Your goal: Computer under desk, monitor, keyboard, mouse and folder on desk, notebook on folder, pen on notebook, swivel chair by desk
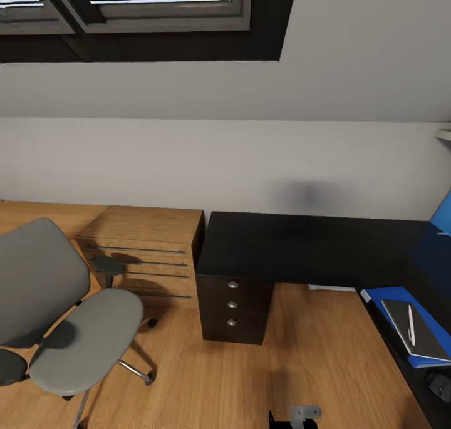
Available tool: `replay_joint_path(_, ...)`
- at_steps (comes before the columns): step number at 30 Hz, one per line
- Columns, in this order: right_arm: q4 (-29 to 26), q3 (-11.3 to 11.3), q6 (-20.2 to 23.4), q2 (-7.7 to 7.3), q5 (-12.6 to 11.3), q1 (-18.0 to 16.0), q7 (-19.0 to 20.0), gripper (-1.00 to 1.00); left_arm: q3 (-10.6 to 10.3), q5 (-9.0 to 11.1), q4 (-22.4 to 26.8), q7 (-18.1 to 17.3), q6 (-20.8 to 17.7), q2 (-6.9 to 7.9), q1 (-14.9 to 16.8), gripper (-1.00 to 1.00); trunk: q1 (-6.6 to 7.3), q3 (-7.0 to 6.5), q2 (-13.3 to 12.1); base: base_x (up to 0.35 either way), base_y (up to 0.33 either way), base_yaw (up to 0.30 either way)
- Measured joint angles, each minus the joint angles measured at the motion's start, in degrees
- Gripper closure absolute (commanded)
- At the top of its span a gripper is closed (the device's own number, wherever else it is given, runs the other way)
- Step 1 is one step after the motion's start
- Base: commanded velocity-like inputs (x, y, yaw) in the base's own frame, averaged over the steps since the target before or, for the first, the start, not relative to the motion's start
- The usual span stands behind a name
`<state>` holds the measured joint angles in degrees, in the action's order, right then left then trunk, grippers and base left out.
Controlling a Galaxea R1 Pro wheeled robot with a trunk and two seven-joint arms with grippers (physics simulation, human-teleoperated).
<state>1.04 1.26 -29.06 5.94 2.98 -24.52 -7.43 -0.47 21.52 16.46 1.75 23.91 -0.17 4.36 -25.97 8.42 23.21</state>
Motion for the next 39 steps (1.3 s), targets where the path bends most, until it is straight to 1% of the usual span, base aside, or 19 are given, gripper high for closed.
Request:
replay_joint_path(5,-0.01,0.01,-0.04,-0.06,0.08,-0.01,-0.02,-1.0,0.08,0.06,0.0,0.0,0.04,0.05,0.0,-1.0,0.0,-0.14,0.0,0.0,0.0,0.214)
replay_joint_path(10,0.0,-0.01,0.01,-0.33,0.2,0.13,-0.22,-1.0,0.24,0.18,-0.01,0.03,0.09,0.09,0.0,-1.0,0.0,-0.5,0.0,0.0,0.0,0.082)
replay_joint_path(12,0.02,-0.04,0.02,-1.5,0.19,1.01,-0.25,-1.0,0.28,0.22,-0.01,0.03,0.1,0.12,0.0,-1.0,0.0,-0.67,0.0,0.0,0.0,0.024)
replay_joint_path(13,0.05,-0.13,-0.03,-2.58,0.12,2.09,-0.27,-1.0,0.3,0.23,0.0,0.03,0.1,0.11,0.0,-1.0,0.0,-0.75,0.0,0.0,0.0,0.015)
replay_joint_path(16,0.06,0.01,-0.08,-4.12,0.21,3.95,-0.27,-1.0,0.3,0.24,-0.01,0.05,0.11,0.11,0.0,-1.0,0.0,-1.02,0.0,0.0,0.0,0.009)
replay_joint_path(17,0.07,-0.06,-0.15,-4.93,0.14,5.02,-0.28,-1.0,0.31,0.25,0.0,0.06,0.11,0.12,0.0,-1.0,0.01,-1.11,0.0,0.0,0.0,0.005)
replay_joint_path(19,0.07,-0.01,-0.73,-5.91,0.17,6.52,-0.34,-1.0,0.32,0.24,0.0,0.07,0.11,0.1,0.0,-1.0,0.01,-1.29,0.0,0.0,0.0,0.003)
replay_joint_path(21,0.07,0.03,-2.1,-6.42,0.21,7.94,-0.28,-1.0,0.34,0.25,-0.01,0.08,0.11,0.1,0.01,-1.0,0.0,-1.47,0.0,0.0,0.0,0.001)
replay_joint_path(23,0.07,0.1,-3.43,-6.57,0.24,8.81,-0.26,-1.0,0.36,0.25,-0.01,0.08,0.11,0.1,0.02,-1.0,0.0,-1.65,0.0,0.0,0.0,0.001)
replay_joint_path(24,0.07,0.13,-4.94,-6.53,0.25,9.42,-0.25,-1.0,0.38,0.26,-0.03,0.08,0.11,0.09,0.02,-1.0,0.0,-1.74,0.0,0.0,0.0,0.0)
replay_joint_path(26,0.07,0.19,-6.47,-6.36,0.27,9.82,-0.23,-1.0,0.39,0.26,-0.14,0.08,0.11,0.09,0.01,-1.0,0.0,-1.92,0.0,0.0,0.0,0.0)
replay_joint_path(28,0.07,0.26,-8.06,-5.51,0.33,10.2,-0.17,-1.0,0.4,0.28,-0.9,0.08,0.17,0.09,0.0,-1.0,0.0,-2.11,0.0,0.0,0.0,0.0)
replay_joint_path(29,0.07,0.29,-8.64,-4.85,0.38,10.35,-0.15,-1.0,0.38,0.28,-1.64,0.06,0.29,0.09,0.0,-1.0,0.0,-2.2,0.0,0.0,0.0,0.0)
replay_joint_path(32,0.07,0.21,-9.22,-4.15,0.35,10.55,-0.15,-1.0,0.35,0.28,-2.68,0.06,1.41,0.09,0.0,-1.0,0.0,-2.47,0.0,0.0,0.0,0.0)
replay_joint_path(37,0.04,0.18,-9.55,-4.01,0.34,10.66,-0.15,-1.0,0.28,0.21,-4.32,0.07,4.94,0.03,0.0,-1.0,-0.02,-2.93,-0.02,-0.087,0.0,0.01)
replay_joint_path(39,0.05,0.18,-9.54,-3.98,0.34,10.68,-0.15,-1.0,0.26,0.19,-4.67,0.06,5.52,0.02,-0.01,-1.0,-0.02,-3.11,-0.01,-0.228,0.0,0.063)
